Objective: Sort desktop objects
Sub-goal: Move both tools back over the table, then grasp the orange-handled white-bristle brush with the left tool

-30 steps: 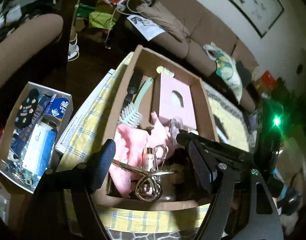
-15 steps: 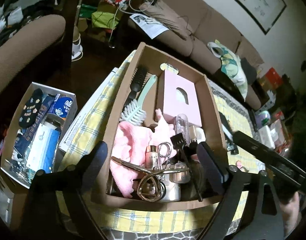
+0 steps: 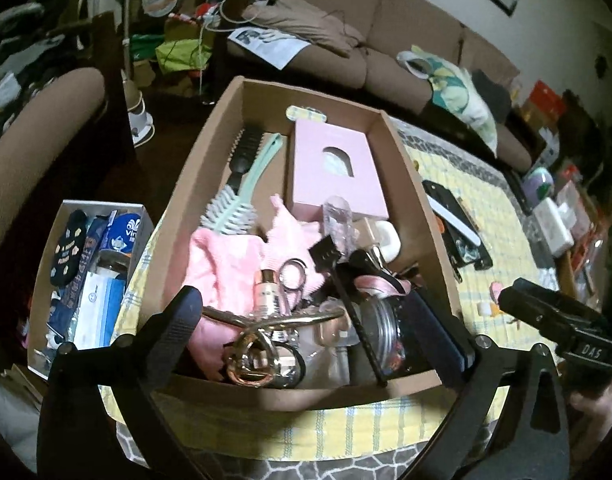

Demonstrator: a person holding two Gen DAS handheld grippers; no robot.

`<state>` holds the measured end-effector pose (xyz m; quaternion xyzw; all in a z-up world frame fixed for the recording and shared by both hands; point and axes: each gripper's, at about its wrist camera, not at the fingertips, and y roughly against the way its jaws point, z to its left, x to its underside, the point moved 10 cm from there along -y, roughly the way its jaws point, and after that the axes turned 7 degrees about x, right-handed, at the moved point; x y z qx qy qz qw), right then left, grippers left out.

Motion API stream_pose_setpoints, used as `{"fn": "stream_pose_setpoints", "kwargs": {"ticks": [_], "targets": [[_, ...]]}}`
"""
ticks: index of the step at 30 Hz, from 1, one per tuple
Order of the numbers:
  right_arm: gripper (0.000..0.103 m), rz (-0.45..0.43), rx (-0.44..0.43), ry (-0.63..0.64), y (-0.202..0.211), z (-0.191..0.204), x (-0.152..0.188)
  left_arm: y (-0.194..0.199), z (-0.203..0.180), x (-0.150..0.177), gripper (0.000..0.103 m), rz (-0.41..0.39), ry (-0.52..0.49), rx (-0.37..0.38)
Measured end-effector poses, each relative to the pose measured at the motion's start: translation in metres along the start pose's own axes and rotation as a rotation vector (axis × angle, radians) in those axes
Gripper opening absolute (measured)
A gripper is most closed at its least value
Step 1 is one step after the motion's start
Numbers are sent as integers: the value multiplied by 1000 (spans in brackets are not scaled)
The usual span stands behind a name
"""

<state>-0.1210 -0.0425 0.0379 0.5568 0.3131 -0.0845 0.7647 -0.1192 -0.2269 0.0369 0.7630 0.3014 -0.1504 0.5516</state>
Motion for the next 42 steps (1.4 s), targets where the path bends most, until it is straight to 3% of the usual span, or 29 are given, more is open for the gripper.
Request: {"fn": "stream_pose_setpoints", "kwargs": {"ticks": [4,9,17,21,31,37,42], "targets": [[91,-9,15,-5,6,-15,4,-6,-5,4,102,21,-17,-19],[92,-19,30,-46,10,-41,5,-7,-24,0,103,7,-6,13],[95,-49,73,-162,17,-109,9,-25,-36,4,102,52,-43,-23],[95,-50,84,-188,16,-133,8,-28,-51,4,102,41,-62,-5],[95,-74,160,-238,22,-199,4,-42,-178,13,102,-6,-302,114],[95,-66,185,-273,25,-239,16,-76,-263,55,102,50,-502,152],[95,-17,182,-299,20,-265,36,-117,-291,95,102,137,-599,146]]}}
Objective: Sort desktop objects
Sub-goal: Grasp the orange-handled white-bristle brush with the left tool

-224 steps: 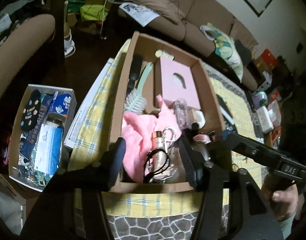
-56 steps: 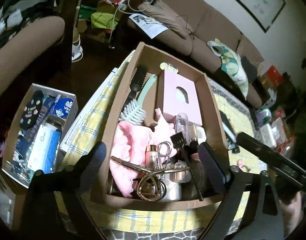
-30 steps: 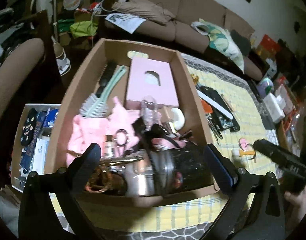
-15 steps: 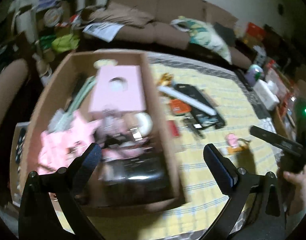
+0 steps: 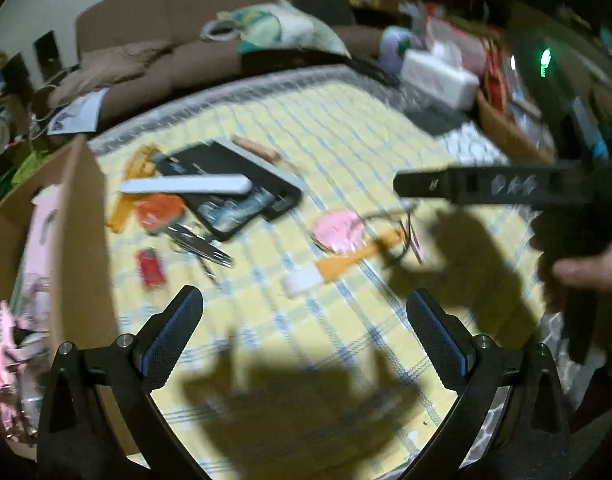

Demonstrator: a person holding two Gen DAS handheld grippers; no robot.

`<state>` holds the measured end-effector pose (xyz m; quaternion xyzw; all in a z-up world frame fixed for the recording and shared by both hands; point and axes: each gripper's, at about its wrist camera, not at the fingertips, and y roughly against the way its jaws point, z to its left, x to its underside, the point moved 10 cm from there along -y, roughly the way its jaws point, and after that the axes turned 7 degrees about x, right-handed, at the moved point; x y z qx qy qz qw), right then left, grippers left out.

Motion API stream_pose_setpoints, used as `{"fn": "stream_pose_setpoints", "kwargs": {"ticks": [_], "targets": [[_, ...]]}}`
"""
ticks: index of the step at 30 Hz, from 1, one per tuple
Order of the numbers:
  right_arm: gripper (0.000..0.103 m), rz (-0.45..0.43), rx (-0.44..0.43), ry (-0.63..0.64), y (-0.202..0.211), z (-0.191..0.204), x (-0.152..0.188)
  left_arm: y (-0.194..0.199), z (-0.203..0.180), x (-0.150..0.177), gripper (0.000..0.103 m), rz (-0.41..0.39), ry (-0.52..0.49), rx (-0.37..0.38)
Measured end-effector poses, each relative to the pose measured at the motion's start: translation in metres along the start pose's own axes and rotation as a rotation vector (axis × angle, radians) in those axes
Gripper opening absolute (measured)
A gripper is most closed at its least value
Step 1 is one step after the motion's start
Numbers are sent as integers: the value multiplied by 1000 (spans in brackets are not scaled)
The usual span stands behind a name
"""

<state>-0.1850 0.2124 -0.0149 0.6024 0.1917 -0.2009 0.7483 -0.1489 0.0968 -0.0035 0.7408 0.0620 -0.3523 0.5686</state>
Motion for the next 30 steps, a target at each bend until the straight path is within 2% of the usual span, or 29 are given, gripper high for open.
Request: {"fn": "stream_pose_setpoints", "kwargs": {"ticks": [3,7,11,13,16,18,21,22,24,26,30], "targets": [[95,39,-35,-30,-4,-13,8,-29,-4,1,102,30,-1,3],[94,69,-97,-105,-9,-31,16,-62,3,1,89,67,9,-7],[87,75,-145,-185,-17,-46,16,-83,2,1,81,85,-23,6],[81,88,-148,-198,-22,-48,16,-92,1,4,79,99,-29,17],[74,92,-170,-213,-27,-46,16,-95,1,3,80,78,-25,36],[68,100,-177,-204,-32,-42,17,-95,0,2,75,76,-29,42],[62,102,-185,-191,-34,-34,17,-89,2,2,50,73,-15,50],[59,108,-193,-190,-35,-30,18,-87,3,2,38,77,-6,55],[57,117,-204,-180,-36,-23,20,-82,3,5,32,91,19,89],[55,120,-209,-162,-35,-15,21,-77,4,11,18,108,50,126],[52,129,-224,-115,-31,4,25,-61,6,29,8,154,124,206]]}}
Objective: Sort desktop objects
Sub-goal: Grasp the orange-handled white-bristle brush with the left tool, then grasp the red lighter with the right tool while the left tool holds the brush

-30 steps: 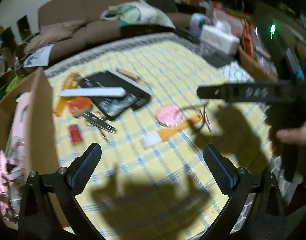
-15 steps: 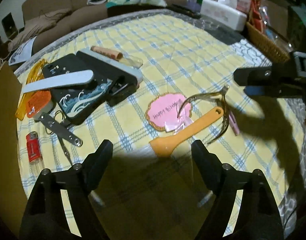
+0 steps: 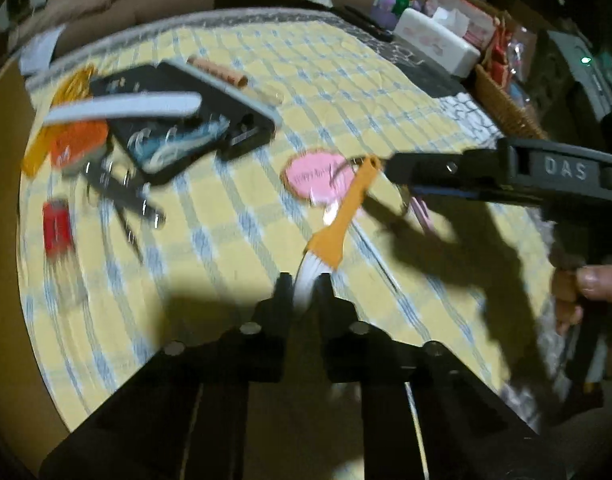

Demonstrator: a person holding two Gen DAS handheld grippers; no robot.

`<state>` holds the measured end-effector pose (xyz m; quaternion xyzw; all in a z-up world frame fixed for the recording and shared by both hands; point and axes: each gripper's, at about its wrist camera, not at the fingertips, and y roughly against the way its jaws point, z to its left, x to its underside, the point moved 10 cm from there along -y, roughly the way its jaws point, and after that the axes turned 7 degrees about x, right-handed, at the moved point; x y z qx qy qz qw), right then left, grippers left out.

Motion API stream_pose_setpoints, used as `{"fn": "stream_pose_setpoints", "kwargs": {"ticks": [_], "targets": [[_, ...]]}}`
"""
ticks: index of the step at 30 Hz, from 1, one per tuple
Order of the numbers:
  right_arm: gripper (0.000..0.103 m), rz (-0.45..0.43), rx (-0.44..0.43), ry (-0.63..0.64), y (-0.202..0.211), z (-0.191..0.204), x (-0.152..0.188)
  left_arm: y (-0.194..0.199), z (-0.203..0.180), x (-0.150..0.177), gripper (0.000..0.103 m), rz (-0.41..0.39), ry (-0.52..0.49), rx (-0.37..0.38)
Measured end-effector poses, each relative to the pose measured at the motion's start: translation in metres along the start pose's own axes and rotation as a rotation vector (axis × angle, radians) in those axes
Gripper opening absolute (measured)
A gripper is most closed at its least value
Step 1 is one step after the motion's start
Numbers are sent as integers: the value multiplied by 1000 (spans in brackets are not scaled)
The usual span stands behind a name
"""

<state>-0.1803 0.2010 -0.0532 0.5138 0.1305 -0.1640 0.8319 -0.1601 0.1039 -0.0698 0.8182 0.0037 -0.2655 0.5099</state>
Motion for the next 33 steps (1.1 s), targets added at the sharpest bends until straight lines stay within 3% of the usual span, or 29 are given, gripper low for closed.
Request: {"fn": "stream_pose_setpoints", "kwargs": {"ticks": [4,6,7,8,10,12,15,17,18,22,28,31,33], "targets": [[52,-5,-20,28,7,19,2,16,-4,13,8,19,14,52],[52,-12,-27,42,10,28,3,26,-4,12,9,-4,-20,12],[52,-18,-22,45,12,30,2,31,-3,7,16,-35,-42,-34],[52,-25,-19,42,14,31,2,34,-1,2,42,-66,-53,-68],[52,-29,-20,30,16,31,1,33,1,-7,76,-108,-66,-102],[52,-35,-13,26,17,30,0,24,-5,-14,76,-123,-111,-117],[52,-35,-5,23,18,27,-2,1,-12,-18,72,-81,-212,-159],[52,-40,-1,18,20,22,-4,-15,-15,-16,49,-43,-253,-167],[52,-41,-1,16,22,20,-4,-21,-15,-16,48,-34,-256,-155],[52,-41,9,6,23,11,-6,-20,-17,-19,23,-63,-241,-92],[52,-58,-5,-23,29,6,-12,9,-10,-15,23,-91,-121,-23],[52,-78,-29,-23,36,15,-17,56,-5,-28,23,-162,-89,-30],[52,-93,-49,-15,39,25,-20,103,1,-38,23,-256,-54,-26]]}}
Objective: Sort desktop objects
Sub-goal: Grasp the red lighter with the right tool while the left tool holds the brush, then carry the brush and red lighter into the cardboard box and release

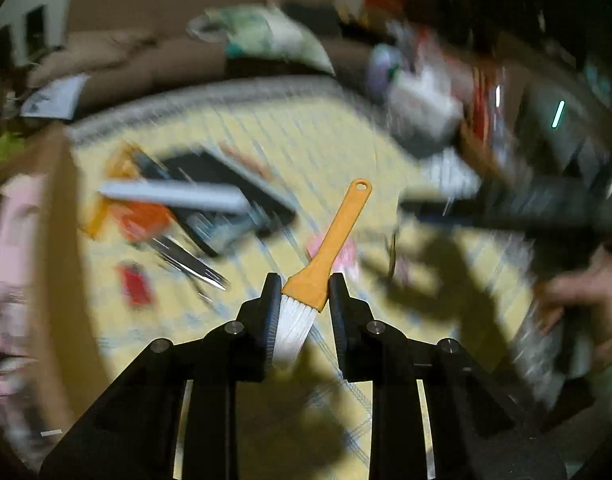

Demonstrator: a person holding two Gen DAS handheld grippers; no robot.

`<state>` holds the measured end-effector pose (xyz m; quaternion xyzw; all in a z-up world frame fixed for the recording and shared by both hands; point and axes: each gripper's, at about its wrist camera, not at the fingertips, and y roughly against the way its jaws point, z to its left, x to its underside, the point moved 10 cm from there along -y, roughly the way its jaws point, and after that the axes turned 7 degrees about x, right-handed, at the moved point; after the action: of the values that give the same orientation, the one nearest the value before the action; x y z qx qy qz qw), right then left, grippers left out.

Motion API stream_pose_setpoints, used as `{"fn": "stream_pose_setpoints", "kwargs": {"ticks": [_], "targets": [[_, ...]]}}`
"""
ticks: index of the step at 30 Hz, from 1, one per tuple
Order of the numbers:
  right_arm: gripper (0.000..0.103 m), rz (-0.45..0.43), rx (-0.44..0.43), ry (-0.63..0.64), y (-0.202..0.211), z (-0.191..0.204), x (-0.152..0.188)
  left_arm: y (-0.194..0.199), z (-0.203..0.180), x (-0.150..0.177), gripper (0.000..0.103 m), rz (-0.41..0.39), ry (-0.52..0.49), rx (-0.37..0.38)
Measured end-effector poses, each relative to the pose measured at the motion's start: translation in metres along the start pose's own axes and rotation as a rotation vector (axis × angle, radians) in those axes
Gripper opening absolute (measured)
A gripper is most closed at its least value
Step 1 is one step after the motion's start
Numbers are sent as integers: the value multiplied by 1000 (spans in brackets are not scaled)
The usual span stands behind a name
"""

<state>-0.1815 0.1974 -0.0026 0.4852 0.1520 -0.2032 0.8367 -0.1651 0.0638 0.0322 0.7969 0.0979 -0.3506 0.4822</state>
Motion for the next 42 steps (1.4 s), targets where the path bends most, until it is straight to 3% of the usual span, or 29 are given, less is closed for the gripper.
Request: {"fn": "stream_pose_setpoints", "kwargs": {"ticks": [5,13,18,24,28,35,42], "targets": [[52,-1,-40,76,-12,46,5,89,42,-32,23,-163,100,-61],[52,31,-80,234,-66,139,35,130,104,-22,23,-215,203,-114],[50,72,11,378,-123,179,57,143,139,-12,23,-219,276,-131],[44,97,115,475,-163,181,73,166,183,1,23,-234,353,-156],[23,78,148,539,-164,180,73,188,208,6,23,-264,394,-177],[22,42,103,445,-136,172,53,199,255,48,23,-185,486,-237],[22,-14,-13,433,-83,213,42,188,266,93,23,-33,440,-346]]}}
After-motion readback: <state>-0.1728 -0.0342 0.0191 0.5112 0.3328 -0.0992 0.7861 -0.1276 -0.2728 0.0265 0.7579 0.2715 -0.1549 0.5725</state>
